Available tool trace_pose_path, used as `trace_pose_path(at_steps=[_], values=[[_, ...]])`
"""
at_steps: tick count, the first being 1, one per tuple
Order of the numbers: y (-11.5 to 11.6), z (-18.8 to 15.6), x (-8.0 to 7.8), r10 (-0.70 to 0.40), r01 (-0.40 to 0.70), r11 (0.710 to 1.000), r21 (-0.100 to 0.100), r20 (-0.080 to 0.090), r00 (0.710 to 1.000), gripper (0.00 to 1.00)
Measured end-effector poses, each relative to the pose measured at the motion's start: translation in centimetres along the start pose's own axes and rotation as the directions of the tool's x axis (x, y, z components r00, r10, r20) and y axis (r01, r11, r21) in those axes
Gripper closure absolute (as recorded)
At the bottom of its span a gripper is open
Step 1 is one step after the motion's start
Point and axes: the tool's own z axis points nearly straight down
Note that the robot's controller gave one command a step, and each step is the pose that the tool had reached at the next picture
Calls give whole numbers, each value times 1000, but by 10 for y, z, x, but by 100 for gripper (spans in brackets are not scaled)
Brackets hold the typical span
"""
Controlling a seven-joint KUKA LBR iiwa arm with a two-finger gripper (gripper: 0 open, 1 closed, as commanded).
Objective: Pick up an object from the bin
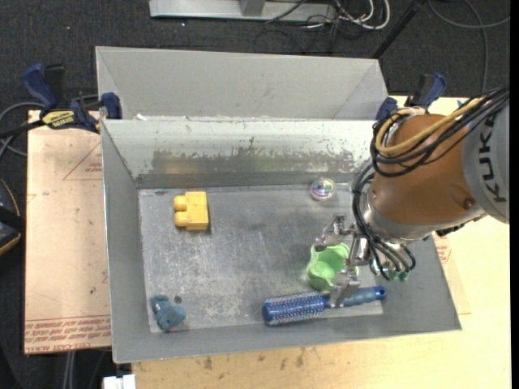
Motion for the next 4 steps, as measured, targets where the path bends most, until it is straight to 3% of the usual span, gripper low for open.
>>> trace_pose_path(at_steps=[1,2,3,4], values=[[-13,107,-8,-364,364,931,6,18,931,0],[-14,106,-8,-364,364,931,7,15,931,100],[19,107,-6,-375,375,927,11,14,927,100],[-79,-20,-3,-319,319,948,9,13,948,100]])
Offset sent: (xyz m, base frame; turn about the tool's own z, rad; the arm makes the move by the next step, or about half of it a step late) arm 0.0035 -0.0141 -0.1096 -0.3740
